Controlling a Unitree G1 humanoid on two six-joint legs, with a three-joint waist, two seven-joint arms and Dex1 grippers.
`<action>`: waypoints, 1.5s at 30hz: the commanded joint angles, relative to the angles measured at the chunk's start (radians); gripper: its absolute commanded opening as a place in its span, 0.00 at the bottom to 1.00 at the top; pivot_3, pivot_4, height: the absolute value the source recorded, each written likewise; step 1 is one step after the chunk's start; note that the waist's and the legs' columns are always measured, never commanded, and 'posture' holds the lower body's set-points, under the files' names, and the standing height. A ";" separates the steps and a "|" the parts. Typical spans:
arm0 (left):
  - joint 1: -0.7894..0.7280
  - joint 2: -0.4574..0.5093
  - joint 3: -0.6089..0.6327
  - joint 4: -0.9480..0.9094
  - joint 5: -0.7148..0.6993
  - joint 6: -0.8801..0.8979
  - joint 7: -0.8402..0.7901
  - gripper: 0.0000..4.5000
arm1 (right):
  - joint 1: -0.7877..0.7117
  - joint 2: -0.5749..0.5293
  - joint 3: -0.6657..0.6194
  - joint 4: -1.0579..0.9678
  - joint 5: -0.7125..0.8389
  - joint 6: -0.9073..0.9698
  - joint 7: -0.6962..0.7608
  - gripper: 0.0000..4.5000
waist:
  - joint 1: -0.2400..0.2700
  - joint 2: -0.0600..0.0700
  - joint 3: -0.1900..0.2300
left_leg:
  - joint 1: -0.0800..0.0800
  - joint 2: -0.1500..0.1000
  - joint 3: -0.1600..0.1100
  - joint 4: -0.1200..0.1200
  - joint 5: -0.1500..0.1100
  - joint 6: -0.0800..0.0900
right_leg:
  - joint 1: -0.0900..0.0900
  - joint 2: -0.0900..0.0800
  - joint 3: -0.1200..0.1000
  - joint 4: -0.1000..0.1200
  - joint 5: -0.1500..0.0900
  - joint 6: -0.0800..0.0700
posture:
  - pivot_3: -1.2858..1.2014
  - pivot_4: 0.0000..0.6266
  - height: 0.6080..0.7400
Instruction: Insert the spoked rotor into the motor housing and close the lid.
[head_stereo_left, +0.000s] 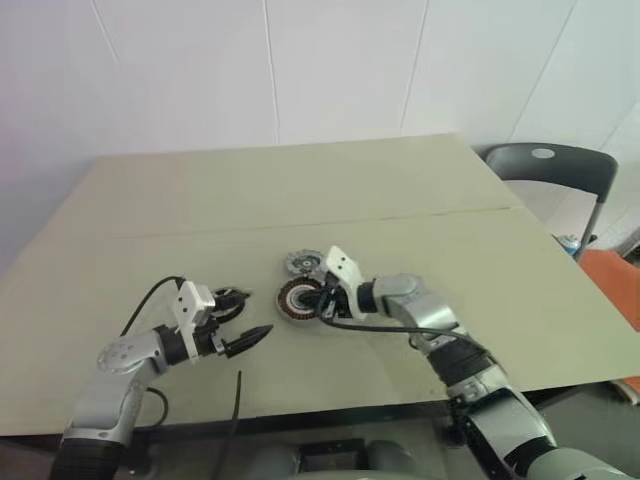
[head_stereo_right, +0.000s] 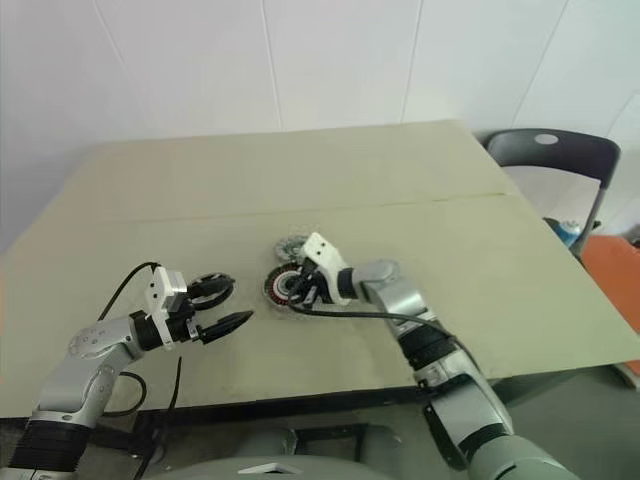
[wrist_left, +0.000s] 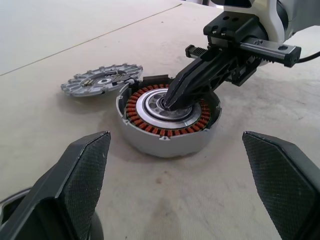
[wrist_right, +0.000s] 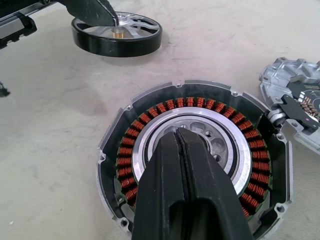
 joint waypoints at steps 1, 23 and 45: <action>-0.012 0.009 0.012 -0.028 -0.002 -0.010 0.000 1.00 | 0.034 0.035 0.085 0.056 -0.060 0.016 -0.036 0.00 | -0.010 0.000 0.000 | 0.000 0.000 0.000 0.000 0.000 0.000 | 0.000 0.000 0.000 0.000 0.000 0.000 | 0.52 0.00 1.00; -0.018 0.000 0.002 -0.021 0.009 -0.013 0.000 1.00 | -0.056 -0.105 0.037 0.078 -0.095 -0.030 0.045 0.00 | -0.007 0.001 0.001 | 0.000 -0.001 0.002 0.001 0.001 -0.001 | -0.002 0.001 0.006 0.000 0.001 -0.001 | 0.52 0.00 1.00; -0.014 -0.001 -0.003 -0.008 0.018 -0.023 -0.004 1.00 | -0.005 -0.036 0.033 -0.033 -0.009 0.036 0.096 0.00 | 0.006 -0.001 0.001 | -0.001 0.000 0.008 -0.001 0.001 0.001 | -0.003 0.002 0.009 0.001 0.004 -0.002 | 0.52 0.00 1.00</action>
